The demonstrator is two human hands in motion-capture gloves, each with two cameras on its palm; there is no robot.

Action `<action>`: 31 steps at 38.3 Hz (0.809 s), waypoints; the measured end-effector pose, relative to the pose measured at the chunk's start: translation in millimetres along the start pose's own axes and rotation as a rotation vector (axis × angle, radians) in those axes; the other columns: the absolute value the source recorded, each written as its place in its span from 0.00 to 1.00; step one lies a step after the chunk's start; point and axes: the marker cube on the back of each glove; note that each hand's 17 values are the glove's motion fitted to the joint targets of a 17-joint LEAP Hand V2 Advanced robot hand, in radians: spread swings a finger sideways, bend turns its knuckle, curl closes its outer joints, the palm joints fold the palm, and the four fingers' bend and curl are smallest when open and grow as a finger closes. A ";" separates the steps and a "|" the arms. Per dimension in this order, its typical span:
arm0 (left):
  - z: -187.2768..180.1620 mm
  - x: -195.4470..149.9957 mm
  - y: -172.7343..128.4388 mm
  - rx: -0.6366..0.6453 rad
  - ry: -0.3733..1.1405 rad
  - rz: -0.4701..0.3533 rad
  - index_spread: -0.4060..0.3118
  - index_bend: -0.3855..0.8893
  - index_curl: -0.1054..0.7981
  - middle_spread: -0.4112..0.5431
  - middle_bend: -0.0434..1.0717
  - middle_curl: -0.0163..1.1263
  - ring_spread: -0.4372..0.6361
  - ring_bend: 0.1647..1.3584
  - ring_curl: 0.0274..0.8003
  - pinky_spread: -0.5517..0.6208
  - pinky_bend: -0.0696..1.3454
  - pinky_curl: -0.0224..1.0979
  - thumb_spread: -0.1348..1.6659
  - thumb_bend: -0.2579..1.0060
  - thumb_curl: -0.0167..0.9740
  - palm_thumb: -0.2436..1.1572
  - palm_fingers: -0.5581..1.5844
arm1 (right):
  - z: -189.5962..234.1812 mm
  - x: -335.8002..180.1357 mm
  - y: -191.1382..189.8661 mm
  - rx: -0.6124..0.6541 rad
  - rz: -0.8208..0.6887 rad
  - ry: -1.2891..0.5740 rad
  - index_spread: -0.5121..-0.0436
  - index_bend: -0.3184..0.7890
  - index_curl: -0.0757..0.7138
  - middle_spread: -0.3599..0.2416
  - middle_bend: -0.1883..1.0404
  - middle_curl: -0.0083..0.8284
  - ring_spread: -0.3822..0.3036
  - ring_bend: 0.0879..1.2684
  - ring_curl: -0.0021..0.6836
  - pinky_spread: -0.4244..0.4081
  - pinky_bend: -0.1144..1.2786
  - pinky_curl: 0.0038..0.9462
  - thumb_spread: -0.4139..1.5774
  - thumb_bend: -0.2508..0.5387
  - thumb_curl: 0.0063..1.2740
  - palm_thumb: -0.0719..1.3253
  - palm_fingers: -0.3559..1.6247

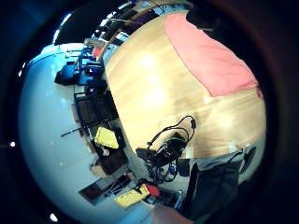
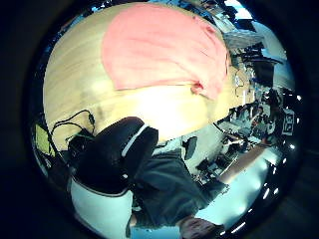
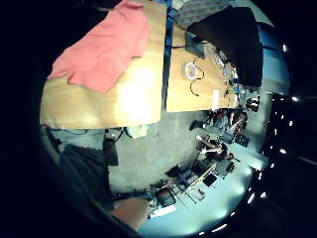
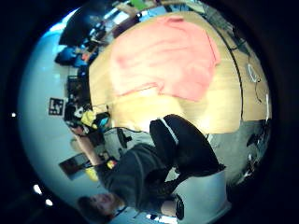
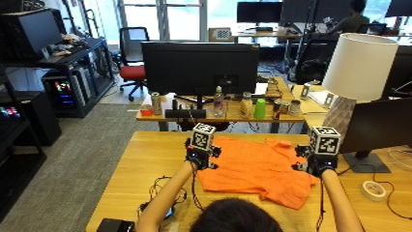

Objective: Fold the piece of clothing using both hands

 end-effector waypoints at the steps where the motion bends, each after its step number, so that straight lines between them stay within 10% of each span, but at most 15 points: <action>1: 0.7 -0.4 -0.7 0.001 0.003 -0.005 0.52 0.43 0.30 0.63 0.28 0.24 0.73 0.46 0.29 0.79 0.48 0.29 0.62 0.19 0.26 0.29 0.29 | 8.6 5.9 -14.0 0.002 0.005 -0.015 0.30 0.37 0.28 0.59 0.37 0.36 0.73 0.35 0.37 0.80 0.53 0.34 0.77 0.32 0.17 0.38 0.25; 16: 59.9 16.3 -28.5 -0.117 0.058 0.034 0.51 0.47 0.42 0.55 0.21 0.27 0.66 0.38 0.27 0.72 0.40 0.28 0.63 0.19 0.28 0.32 0.36 | 57.3 9.4 -38.8 -0.069 0.023 0.000 0.32 0.36 0.26 0.50 0.48 0.44 0.55 0.44 0.44 0.69 0.52 0.34 0.77 0.31 0.20 0.46 0.38; 23: 51.0 30.6 28.8 -0.203 0.034 -0.051 0.51 0.45 0.46 0.53 0.19 0.28 0.62 0.36 0.28 0.70 0.38 0.29 0.64 0.19 0.29 0.34 0.37 | 85.4 8.0 -54.3 -0.081 -0.001 -0.011 0.34 0.36 0.27 0.48 0.47 0.46 0.49 0.46 0.48 0.65 0.51 0.36 0.77 0.30 0.20 0.48 0.39; 31: 65.6 36.3 22.8 -0.208 0.045 -0.025 0.53 0.42 0.46 0.53 0.19 0.28 0.61 0.36 0.29 0.67 0.39 0.30 0.65 0.19 0.29 0.35 0.37 | 115.3 8.9 -71.6 -0.098 -0.012 -0.023 0.36 0.36 0.26 0.47 0.47 0.48 0.45 0.46 0.50 0.61 0.51 0.36 0.77 0.30 0.21 0.50 0.40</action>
